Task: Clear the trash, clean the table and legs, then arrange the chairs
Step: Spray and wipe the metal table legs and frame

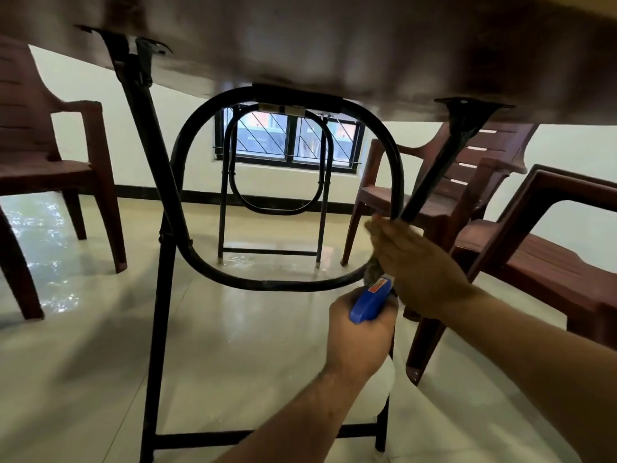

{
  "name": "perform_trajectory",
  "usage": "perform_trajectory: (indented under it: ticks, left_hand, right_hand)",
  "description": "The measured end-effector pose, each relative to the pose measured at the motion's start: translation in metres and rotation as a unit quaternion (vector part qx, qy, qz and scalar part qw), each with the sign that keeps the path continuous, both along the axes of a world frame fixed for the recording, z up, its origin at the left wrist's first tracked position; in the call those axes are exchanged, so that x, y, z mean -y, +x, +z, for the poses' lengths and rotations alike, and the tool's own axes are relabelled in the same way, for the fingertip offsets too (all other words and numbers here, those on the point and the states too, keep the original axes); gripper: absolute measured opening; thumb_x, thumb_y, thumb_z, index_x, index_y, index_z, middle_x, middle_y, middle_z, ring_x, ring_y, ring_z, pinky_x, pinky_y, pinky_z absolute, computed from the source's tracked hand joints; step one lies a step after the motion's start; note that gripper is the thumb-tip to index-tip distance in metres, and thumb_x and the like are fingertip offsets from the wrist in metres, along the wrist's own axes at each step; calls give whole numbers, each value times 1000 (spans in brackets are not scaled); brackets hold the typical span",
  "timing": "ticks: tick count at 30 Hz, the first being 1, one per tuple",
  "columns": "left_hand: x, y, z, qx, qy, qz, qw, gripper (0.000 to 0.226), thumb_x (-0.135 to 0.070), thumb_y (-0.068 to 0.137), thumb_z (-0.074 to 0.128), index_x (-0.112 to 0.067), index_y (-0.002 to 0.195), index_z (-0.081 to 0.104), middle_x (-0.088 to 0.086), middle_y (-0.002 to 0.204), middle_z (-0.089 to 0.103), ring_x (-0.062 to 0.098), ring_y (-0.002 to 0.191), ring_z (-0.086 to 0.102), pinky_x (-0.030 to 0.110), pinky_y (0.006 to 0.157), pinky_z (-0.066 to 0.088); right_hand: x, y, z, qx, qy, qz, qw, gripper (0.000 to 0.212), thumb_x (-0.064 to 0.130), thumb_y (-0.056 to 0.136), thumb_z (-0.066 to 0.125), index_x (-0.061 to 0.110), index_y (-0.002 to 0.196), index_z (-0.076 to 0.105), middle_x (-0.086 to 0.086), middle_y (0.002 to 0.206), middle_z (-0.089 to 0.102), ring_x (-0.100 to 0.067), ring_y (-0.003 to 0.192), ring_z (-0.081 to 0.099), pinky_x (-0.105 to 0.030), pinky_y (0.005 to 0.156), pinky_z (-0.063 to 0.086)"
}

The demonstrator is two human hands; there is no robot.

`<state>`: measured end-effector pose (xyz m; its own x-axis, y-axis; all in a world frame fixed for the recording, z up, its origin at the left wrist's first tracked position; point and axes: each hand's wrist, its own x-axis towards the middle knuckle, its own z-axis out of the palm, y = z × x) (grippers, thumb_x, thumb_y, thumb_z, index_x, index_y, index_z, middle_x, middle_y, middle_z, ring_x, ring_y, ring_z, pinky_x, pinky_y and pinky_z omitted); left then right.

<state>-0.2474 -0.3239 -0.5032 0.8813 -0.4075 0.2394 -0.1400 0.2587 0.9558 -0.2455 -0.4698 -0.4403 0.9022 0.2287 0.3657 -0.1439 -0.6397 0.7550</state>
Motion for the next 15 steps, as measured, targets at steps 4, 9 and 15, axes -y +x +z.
perform_trajectory:
  ticks: [4, 9, 15]
  left_hand:
    - [-5, 7, -5, -4, 1, 2, 1000, 7, -14, 91, 69, -14, 84, 67, 10, 69, 63, 13, 56, 56, 23, 59, 52]
    - [-9, 12, -7, -24, -5, 2, 1000, 2, -18, 92, 69, -17, 93, 67, 1, 71, 64, 8, 56, 59, 21, 59, 51]
    - [-17, 22, -10, -25, 2, -4, 1000, 6, -18, 93, 69, -18, 99, 67, 1, 75, 65, 3, 57, 59, 18, 58, 52]
  right_hand:
    - [-13, 5, 9, 17, -44, -59, 997, 58, 28, 102, 38, 0, 151, 28, -25, 162, 17, -42, 151, 4, -52, 123, 0]
    - [-7, 25, -23, -41, 122, -55, 990, 58, 22, 102, 25, 11, 155, 6, -12, 166, 2, -29, 153, -8, -47, 125, 9]
    - [6, 6, -43, 38, 161, -1, 986, 81, 22, 83, 72, 9, 153, 32, -13, 162, 24, -33, 152, 11, -52, 123, 11]
